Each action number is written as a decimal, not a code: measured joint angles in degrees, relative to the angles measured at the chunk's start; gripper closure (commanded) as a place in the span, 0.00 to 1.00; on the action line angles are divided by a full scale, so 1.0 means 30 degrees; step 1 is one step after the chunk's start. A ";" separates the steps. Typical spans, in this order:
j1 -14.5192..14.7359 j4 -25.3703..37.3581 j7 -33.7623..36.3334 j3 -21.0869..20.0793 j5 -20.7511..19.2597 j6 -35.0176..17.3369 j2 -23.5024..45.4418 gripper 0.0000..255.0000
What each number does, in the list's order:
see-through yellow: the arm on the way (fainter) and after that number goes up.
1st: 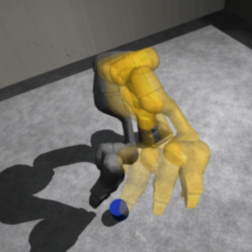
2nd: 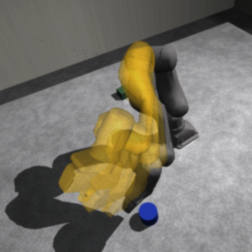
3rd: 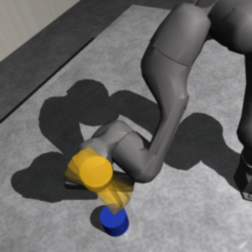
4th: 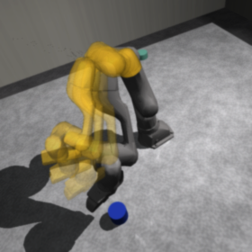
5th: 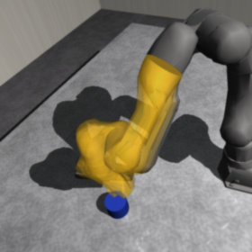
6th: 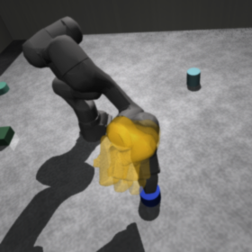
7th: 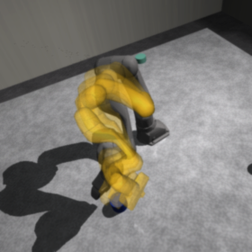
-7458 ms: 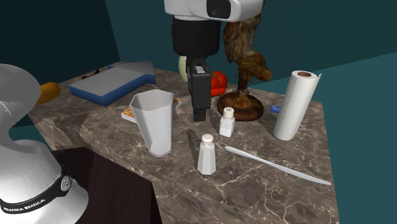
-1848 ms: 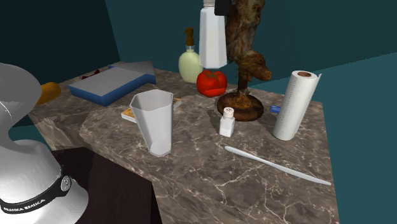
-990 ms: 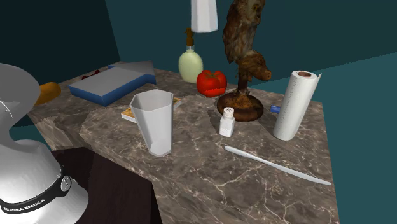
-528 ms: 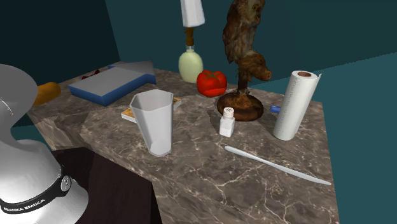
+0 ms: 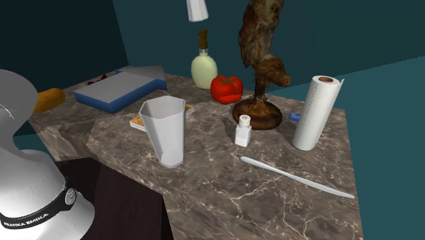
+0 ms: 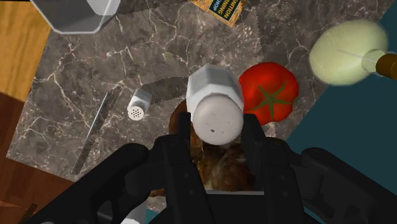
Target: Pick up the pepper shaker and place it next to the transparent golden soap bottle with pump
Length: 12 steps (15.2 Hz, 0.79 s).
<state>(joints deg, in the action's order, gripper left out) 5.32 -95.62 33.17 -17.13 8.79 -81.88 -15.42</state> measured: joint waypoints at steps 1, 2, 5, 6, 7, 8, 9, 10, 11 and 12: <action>0.0144 0.0025 0.0450 -0.0307 0.0035 -0.0141 0.0120 1.00; 0.0311 0.0656 0.1052 -0.0724 -0.0018 -0.0018 0.0577 1.00; 0.0815 0.1644 0.2646 -0.1814 -0.0197 -0.0158 0.1561 1.00; 0.0990 0.1897 0.3179 -0.2161 -0.0278 -0.0246 0.1866 1.00; 0.1149 0.2123 0.3640 -0.2464 -0.0377 -0.0336 0.2165 1.00; 0.1376 0.2638 0.4270 -0.2893 -0.0572 -0.0366 0.2691 1.00; 0.1584 0.3393 0.4865 -0.3281 -0.0852 -0.0285 0.3377 1.00; 0.1759 0.3782 0.5311 -0.3539 -0.0994 -0.0225 0.3709 1.00; 0.1851 0.3779 0.5520 -0.3665 -0.1057 -0.0374 0.3848 1.00; 0.1873 0.3560 0.5558 -0.3689 -0.1034 -0.0557 0.3804 1.00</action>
<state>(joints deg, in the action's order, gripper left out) 10.93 -84.94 49.84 -28.19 5.69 -83.56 -4.01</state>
